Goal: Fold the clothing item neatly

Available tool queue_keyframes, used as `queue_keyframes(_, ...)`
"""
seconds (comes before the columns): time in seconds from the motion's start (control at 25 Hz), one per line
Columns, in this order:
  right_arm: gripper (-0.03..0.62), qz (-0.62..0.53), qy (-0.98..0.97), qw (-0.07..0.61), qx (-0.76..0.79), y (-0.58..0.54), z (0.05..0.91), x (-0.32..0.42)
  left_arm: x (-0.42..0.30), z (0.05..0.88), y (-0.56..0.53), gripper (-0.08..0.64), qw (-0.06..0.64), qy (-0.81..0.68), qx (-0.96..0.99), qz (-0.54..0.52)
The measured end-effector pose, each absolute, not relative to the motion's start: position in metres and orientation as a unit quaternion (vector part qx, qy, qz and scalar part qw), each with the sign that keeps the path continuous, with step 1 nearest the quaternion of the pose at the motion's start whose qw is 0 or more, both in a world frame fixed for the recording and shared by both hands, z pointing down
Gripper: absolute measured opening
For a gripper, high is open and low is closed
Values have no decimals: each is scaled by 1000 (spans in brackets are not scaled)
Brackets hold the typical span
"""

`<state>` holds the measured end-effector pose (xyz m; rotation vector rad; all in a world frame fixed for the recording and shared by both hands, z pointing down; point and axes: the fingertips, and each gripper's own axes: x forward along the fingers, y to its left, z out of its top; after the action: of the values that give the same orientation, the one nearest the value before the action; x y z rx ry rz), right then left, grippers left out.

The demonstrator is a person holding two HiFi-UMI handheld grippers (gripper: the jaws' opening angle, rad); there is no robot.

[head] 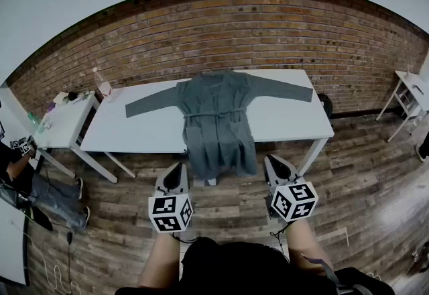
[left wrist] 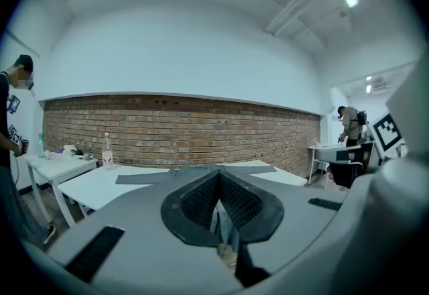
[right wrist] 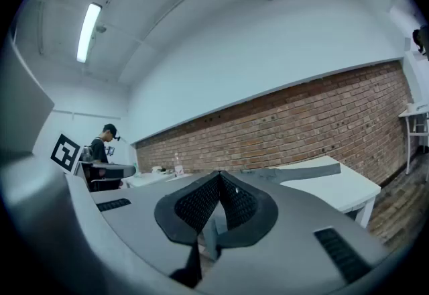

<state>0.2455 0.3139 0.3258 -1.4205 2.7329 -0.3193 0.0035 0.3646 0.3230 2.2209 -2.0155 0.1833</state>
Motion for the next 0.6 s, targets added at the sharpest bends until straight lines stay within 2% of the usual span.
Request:
queue_keyframes(0.32,2,-106,888,2,-448,281,342,244,17,344,325,-2,82,-661,741,81)
queue_keyframes(0.6,2,-127,879,8,-460,217,352,234,11,364,250,-2,58,-644,755,111)
